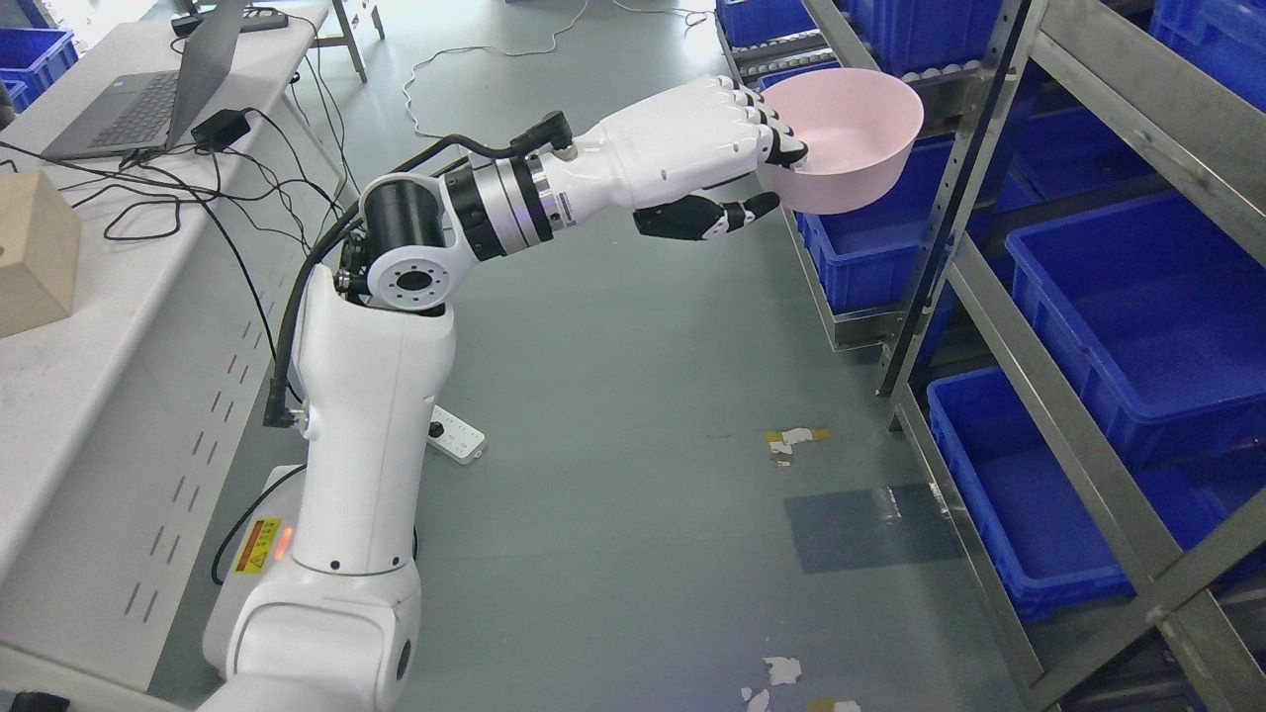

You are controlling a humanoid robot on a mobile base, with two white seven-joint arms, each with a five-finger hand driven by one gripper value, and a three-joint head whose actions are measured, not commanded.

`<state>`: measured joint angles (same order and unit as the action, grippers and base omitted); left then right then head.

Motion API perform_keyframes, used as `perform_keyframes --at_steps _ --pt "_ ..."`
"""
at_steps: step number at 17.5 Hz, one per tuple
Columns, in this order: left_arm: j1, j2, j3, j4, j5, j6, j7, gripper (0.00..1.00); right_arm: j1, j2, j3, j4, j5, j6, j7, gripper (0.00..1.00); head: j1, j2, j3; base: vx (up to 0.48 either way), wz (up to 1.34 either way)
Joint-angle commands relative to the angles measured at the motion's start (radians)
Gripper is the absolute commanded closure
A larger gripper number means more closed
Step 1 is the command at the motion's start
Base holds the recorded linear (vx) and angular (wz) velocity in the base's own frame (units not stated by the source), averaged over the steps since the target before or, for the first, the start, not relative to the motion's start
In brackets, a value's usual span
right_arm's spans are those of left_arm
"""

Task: Stack pink IKEA bowl on shelf middle layer
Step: 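Hold the pink bowl in the left hand while the robot drives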

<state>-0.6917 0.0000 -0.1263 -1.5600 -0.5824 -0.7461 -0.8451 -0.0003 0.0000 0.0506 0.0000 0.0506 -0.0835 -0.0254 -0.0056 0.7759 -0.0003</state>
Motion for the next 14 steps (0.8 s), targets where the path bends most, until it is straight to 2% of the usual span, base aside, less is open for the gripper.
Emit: perform_keyframes --at_steps 1,5,8,11,14 --pt "-0.026 0.017 -0.016 0.001 0.049 -0.002 0.0 0.95 0.022 -0.017 0.0 -0.017 0.0 0.001 -0.001 0.0 0.0 0.0 0.0 -0.016 -0.15" --pt "-0.097 0.017 -0.071 0.032 0.049 0.002 0.0 0.95 0.022 -0.017 0.0 -0.017 0.0 0.001 -0.001 0.0 0.0 0.0 0.0 -0.009 -0.36" --pt "-0.12 0.017 -0.122 0.136 0.044 0.004 0.008 0.95 0.022 -0.017 0.0 -0.017 0.0 0.001 -0.001 0.0 0.0 0.0 0.0 0.005 -0.72" --pt "-0.135 0.017 -0.174 0.143 0.046 0.007 0.009 0.95 0.022 -0.017 0.0 -0.017 0.0 0.001 -0.001 0.0 0.0 0.0 0.0 0.006 -0.83" --pt "-0.169 0.017 -0.148 0.143 0.044 0.01 0.009 0.95 0.022 -0.017 0.0 -0.017 0.0 0.001 -0.001 0.0 0.0 0.0 0.0 0.003 -0.82"
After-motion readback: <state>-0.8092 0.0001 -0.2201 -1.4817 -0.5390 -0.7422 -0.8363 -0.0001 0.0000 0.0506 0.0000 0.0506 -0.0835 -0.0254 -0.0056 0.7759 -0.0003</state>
